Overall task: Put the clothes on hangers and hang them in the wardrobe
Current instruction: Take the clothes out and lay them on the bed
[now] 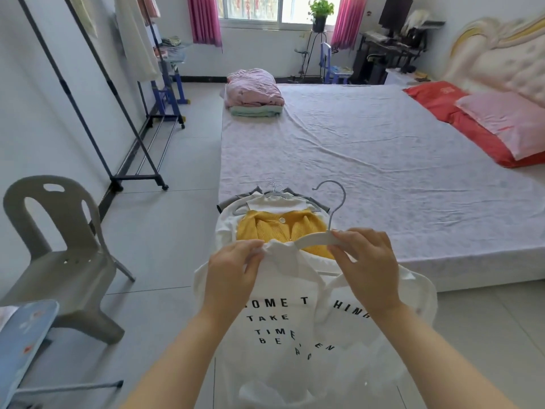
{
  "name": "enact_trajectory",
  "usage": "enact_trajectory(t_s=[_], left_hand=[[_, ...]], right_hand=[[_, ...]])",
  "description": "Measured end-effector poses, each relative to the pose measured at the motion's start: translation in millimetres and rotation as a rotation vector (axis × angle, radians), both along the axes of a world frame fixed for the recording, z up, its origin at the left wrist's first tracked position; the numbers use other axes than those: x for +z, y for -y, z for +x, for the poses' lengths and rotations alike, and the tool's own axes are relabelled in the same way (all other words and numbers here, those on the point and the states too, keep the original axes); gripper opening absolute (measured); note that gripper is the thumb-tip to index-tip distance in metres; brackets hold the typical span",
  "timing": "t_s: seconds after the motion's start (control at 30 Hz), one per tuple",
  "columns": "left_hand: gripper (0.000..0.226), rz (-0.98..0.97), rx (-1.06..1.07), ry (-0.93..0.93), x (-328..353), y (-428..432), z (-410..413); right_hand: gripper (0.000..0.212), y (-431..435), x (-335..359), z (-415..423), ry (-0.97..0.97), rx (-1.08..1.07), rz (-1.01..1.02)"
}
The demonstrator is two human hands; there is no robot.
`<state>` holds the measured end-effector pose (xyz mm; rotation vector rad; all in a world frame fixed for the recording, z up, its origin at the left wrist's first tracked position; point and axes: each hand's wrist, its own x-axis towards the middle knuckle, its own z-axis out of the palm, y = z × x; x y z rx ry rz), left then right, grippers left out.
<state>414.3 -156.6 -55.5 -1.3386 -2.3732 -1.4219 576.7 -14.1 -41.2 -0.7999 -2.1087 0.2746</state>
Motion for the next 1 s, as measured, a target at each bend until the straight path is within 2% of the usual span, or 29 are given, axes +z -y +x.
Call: enact_trajectory(t_s=[0.43,0.67,0.87,0.93,1.0], left_hand=[[0.015,-0.127,0.024,0.046,-34.4,-173.6,-142.7],[0.016,-0.278,0.089,0.13,-63.5,-277.4,-212.1],[0.019,-0.373,0.163,0.165,-97.4,-339.7,-262.8],[0.026,-0.485,0.171,0.181,-113.7,-355.6,-281.3],[0.038,-0.662,0.169,0.153,-132.6,-367.4,-295.2]], right_hand=[[0.024,-185.7,-47.7,-151.3,0.048,0.052,-0.167],[0.026,-299.9,-91.2,-235.1,0.123,0.104,-0.37],[0.023,-361.8,-138.3,-295.9,0.185,0.113,-0.517],[0.022,-378.9,-157.0,-315.7,0.248,0.102,-0.586],[0.03,-393.3,-176.0,-331.3,0.39,0.102,-0.631]])
